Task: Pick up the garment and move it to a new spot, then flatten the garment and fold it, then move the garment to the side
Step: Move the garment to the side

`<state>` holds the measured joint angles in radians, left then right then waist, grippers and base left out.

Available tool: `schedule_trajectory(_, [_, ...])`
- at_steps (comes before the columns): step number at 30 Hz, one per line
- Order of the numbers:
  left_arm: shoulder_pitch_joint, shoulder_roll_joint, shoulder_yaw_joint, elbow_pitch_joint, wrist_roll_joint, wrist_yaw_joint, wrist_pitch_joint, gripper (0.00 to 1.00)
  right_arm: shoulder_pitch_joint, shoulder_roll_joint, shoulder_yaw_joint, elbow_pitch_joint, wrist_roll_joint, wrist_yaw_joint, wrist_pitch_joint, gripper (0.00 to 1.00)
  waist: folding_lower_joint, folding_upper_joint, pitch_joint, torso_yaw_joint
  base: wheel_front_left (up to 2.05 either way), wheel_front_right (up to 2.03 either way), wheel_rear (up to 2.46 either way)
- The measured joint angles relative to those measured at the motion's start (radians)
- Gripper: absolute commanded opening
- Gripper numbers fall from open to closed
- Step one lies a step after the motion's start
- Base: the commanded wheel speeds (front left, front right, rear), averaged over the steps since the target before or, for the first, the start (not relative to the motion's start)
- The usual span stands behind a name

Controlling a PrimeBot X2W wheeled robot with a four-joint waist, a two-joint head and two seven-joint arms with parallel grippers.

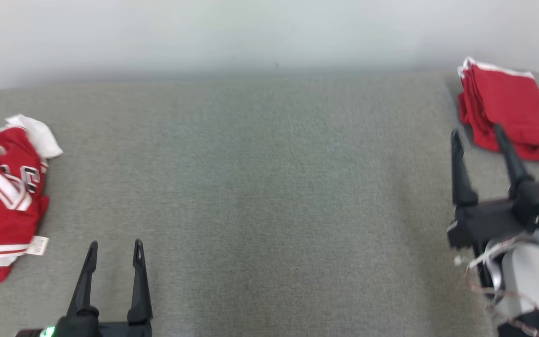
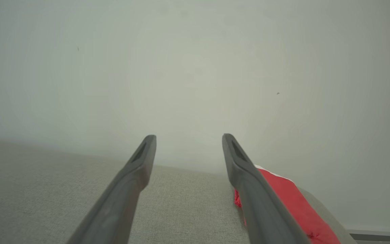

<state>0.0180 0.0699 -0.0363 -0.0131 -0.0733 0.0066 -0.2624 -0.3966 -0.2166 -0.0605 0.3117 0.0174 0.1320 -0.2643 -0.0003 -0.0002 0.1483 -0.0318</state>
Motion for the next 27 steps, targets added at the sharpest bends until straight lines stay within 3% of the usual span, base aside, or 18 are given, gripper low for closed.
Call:
schedule_trajectory(14, [0.045, -0.012, 0.027, 0.072, -0.006, -0.016, 0.000, 1.00, 0.312, 0.123, -0.020, -0.141, 0.018, 0.000, 0.000, 1.00, 0.0001, 0.0001, -0.109, 0.047, 0.00, 0.00, 0.00])
schedule_trajectory(27, [0.063, -0.017, 0.016, 0.103, -0.006, -0.024, 0.000, 1.00, 0.441, 0.164, -0.006, -0.145, 0.059, 0.000, 0.000, 1.00, 0.0003, 0.0002, -0.151, 0.043, 0.00, 0.00, 0.00])
